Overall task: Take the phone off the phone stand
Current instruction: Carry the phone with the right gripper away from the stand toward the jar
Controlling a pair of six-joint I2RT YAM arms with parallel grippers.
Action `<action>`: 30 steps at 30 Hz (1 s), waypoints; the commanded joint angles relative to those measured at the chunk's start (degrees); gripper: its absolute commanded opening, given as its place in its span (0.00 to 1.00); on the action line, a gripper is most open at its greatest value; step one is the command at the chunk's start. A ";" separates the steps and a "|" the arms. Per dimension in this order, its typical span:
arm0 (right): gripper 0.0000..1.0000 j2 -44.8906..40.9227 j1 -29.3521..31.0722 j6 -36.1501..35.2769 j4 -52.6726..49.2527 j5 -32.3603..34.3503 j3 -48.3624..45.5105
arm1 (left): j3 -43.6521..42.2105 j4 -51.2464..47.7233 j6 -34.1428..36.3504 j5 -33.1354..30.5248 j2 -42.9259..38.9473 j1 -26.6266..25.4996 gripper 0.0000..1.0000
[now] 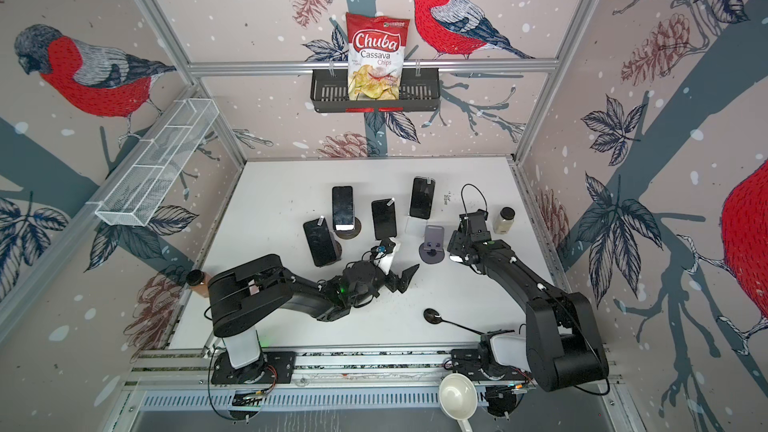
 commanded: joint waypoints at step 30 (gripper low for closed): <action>0.63 15.14 -4.84 -5.60 -9.85 -5.13 11.41 | -0.11 3.71 2.68 -0.48 -0.22 -0.10 0.94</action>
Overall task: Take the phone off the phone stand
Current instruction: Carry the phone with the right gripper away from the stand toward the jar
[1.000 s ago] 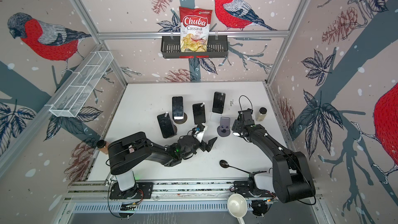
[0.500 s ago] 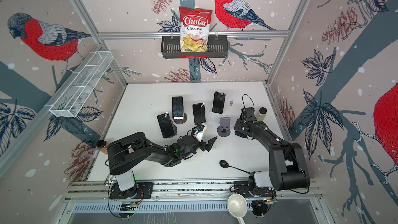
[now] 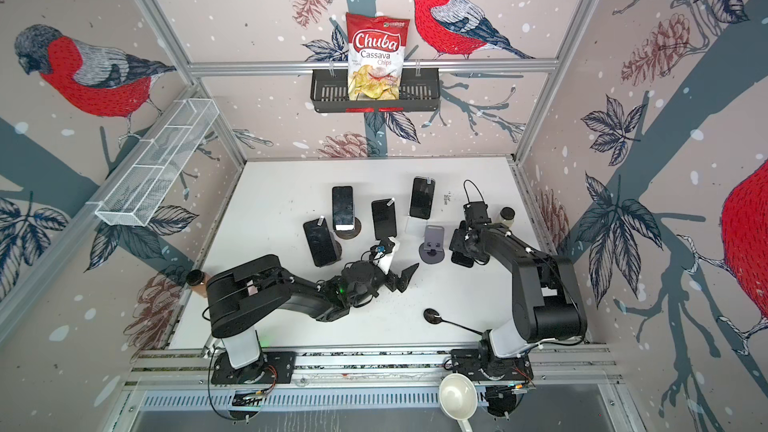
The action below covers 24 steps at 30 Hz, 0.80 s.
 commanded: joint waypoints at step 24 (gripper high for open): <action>0.73 7.84 -0.15 -2.08 -1.81 1.26 2.45 | -0.04 3.97 4.21 -1.00 -0.34 -0.10 0.94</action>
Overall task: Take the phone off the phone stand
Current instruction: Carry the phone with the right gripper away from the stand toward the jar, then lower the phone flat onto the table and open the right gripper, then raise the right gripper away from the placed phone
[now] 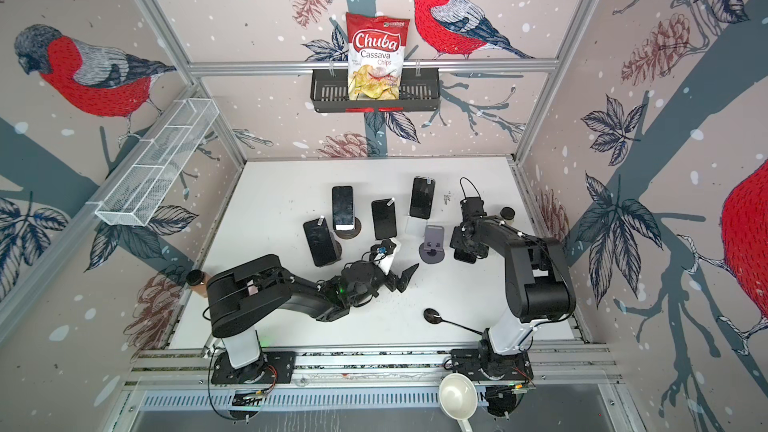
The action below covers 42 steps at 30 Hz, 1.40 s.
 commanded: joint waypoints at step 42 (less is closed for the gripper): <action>0.99 -13.33 7.65 3.95 -8.99 10.24 6.76 | -1.98 2.45 -1.30 -2.57 -4.19 -0.10 0.96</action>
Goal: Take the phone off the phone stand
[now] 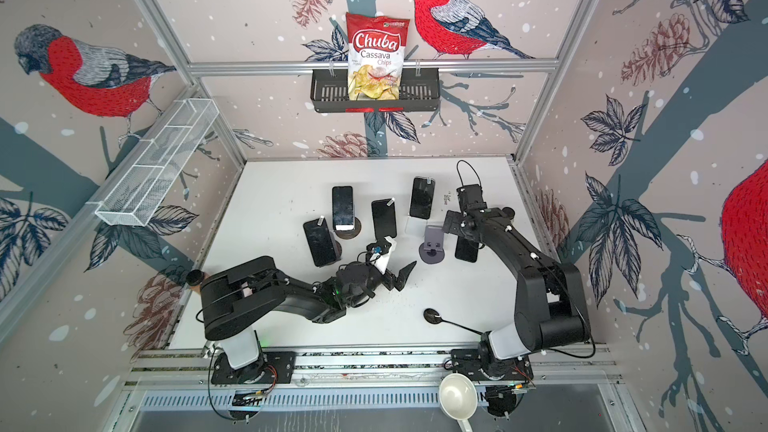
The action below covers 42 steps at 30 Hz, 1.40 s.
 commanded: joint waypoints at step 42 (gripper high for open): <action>0.79 3.25 18.37 5.75 3.29 5.07 -1.73 | 2.36 -18.89 -7.34 -2.52 -8.37 1.28 0.96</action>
